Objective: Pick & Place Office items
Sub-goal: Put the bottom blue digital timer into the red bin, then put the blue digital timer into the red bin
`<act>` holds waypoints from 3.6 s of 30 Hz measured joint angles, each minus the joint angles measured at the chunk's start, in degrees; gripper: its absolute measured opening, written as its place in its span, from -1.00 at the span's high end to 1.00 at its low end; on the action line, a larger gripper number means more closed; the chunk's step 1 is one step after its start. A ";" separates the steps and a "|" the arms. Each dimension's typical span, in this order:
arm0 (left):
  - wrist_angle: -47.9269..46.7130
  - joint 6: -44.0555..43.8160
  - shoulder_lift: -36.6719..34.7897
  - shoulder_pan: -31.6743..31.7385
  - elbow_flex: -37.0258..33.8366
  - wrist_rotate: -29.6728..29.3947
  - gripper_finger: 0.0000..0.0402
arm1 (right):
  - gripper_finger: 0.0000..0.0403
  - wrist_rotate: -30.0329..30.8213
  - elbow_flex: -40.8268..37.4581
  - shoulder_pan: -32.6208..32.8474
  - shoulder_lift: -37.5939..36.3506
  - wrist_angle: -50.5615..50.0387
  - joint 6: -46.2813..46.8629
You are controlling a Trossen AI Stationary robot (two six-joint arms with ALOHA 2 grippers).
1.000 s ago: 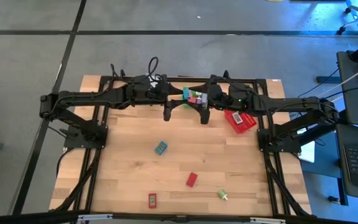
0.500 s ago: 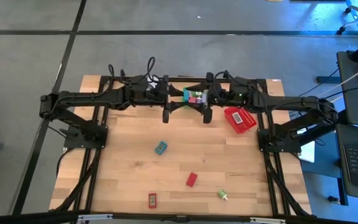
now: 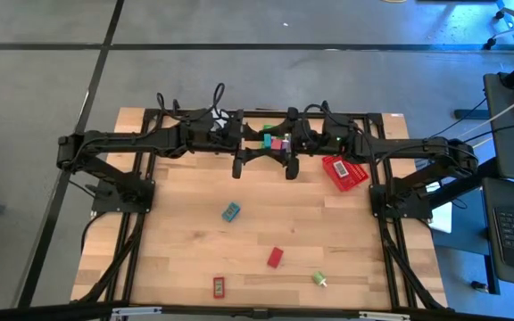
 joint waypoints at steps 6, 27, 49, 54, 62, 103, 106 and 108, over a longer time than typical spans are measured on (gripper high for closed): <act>-0.07 -0.59 0.00 0.02 0.00 -0.22 0.18 | 0.23 1.82 0.00 0.27 0.00 -0.09 -0.19; -5.35 -9.44 -0.85 0.87 0.17 -7.72 -0.32 | 0.19 7.78 0.00 -1.90 -2.94 -8.93 -0.14; -16.44 -14.62 -4.00 3.43 0.15 -7.91 -0.32 | 0.20 28.07 -1.36 -11.40 -8.63 -64.79 8.28; -17.12 -14.60 -4.00 3.43 0.15 -7.87 -0.32 | 0.20 21.98 -8.28 -16.37 -8.66 -64.81 12.23; -20.15 -14.57 -4.00 3.33 0.11 -7.74 -0.32 | 0.20 20.77 -20.24 -19.97 -8.66 -62.81 26.40; -50.51 -24.17 -3.89 3.04 0.09 -15.73 -0.32 | -0.31 11.98 -9.25 -12.91 -9.60 -63.69 31.53; -52.49 -26.40 -3.29 0.50 0.09 -17.76 -0.32 | -0.30 13.49 -7.26 -11.63 -9.60 -63.64 30.77; -53.75 -28.88 -2.19 -2.08 0.04 -18.30 -0.32 | -0.29 14.29 -6.62 -10.95 -9.60 -63.71 29.53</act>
